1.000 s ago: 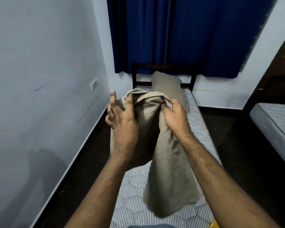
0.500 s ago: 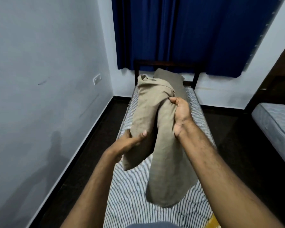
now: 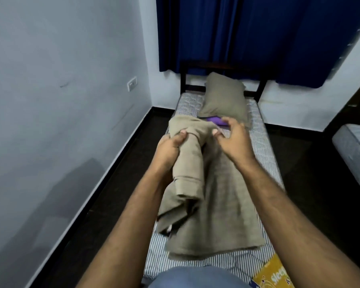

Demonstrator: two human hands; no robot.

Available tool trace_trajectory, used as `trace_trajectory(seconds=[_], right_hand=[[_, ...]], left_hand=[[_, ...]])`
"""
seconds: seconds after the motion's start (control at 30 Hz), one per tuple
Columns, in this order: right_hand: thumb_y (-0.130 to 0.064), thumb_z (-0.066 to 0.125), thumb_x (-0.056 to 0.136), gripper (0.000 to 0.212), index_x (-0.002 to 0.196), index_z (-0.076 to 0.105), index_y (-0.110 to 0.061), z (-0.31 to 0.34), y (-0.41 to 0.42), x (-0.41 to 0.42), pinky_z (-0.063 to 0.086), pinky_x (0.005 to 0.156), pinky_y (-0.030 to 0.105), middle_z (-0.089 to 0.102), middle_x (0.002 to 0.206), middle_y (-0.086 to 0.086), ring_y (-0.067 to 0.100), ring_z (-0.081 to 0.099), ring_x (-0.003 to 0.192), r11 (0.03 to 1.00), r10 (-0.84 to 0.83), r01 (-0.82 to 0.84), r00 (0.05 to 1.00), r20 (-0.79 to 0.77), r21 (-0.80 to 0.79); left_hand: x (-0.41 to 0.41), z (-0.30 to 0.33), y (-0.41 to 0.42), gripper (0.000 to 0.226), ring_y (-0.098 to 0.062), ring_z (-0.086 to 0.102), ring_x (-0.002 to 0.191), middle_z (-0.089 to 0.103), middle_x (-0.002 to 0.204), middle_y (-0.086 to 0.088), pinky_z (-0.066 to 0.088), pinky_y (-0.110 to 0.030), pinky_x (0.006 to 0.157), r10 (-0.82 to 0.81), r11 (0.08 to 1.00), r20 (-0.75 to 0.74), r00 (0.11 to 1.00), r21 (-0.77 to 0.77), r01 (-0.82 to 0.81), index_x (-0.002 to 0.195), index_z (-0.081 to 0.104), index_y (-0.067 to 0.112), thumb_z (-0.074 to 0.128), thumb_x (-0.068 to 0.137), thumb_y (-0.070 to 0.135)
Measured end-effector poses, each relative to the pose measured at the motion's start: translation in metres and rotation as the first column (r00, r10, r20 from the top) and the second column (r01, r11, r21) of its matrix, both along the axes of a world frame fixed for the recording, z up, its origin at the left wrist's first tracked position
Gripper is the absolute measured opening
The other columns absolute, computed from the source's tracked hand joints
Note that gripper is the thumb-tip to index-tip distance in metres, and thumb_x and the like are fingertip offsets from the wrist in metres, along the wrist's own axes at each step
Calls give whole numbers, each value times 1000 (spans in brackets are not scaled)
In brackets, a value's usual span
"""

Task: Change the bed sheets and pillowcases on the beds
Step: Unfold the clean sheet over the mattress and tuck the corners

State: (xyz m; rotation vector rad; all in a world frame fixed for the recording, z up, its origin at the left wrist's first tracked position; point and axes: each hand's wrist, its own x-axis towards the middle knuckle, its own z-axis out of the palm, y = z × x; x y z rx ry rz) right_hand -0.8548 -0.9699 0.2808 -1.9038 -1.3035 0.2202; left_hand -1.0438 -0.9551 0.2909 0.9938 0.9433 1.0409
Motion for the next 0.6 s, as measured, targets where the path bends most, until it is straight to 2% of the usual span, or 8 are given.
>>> trace_trajectory(seconds=[0.1,0.2,0.27,0.37,0.47,0.5,0.57,0.6], right_hand=[[-47,58,94,31,97,67,-17,-13,-29,-38,52,83,47,65,95,5,16,62,88,926,348,-288,904,-251,245],[-56,48,99,49,95,56,-8,-15,-61,-66,45,79,34,56,91,0,10,53,85,818,553,-390,736,-390,423],[-66,39,96,60,105,55,-9,-21,-73,-69,46,84,34,54,101,3,16,55,95,789,588,-444,748,-309,426],[-68,41,94,73,123,56,-3,-26,-82,-59,46,100,35,49,117,9,23,53,117,727,633,-587,774,-15,357],[-36,56,100,35,116,64,-6,-25,-83,-56,51,93,41,56,113,4,18,58,112,752,575,-551,817,49,362],[-25,58,100,23,111,67,-7,-24,-81,-55,53,87,42,60,107,2,16,61,106,769,542,-516,839,43,377],[-21,62,99,16,105,69,-8,-20,-76,-54,54,82,42,62,101,-1,15,63,99,775,526,-501,849,46,385],[-25,64,97,20,107,69,-8,-18,-74,-53,54,84,40,61,103,-1,15,63,99,764,545,-525,836,61,374]], left_hand=[[2,8,-1,26,-15,66,59,64,85,-20,54,-25,54,68,996,95,993,-70,-61,114,61,-12,56,99,9],[2,6,6,17,-7,56,46,59,61,-6,46,-17,44,134,981,123,983,-158,-114,86,58,-3,52,101,4],[3,4,6,23,-12,55,54,55,61,-3,47,-17,46,153,973,123,980,-194,-128,78,55,7,52,100,6],[5,3,9,10,-18,62,69,60,79,-8,54,-25,57,258,946,157,953,-243,-216,88,58,5,57,96,10],[6,8,11,40,-22,71,96,69,113,-20,55,-28,76,300,933,213,930,-266,-241,115,61,-5,66,85,19],[5,10,11,41,-18,71,97,70,114,-20,54,-26,76,280,941,236,930,-259,-218,114,61,-6,66,83,19],[5,9,13,11,-5,67,65,68,78,-5,51,-20,58,301,940,202,932,-230,-254,82,58,1,56,92,6],[3,4,19,26,-6,58,50,58,61,1,48,-20,50,318,931,186,930,-245,-270,69,48,8,52,93,0]])
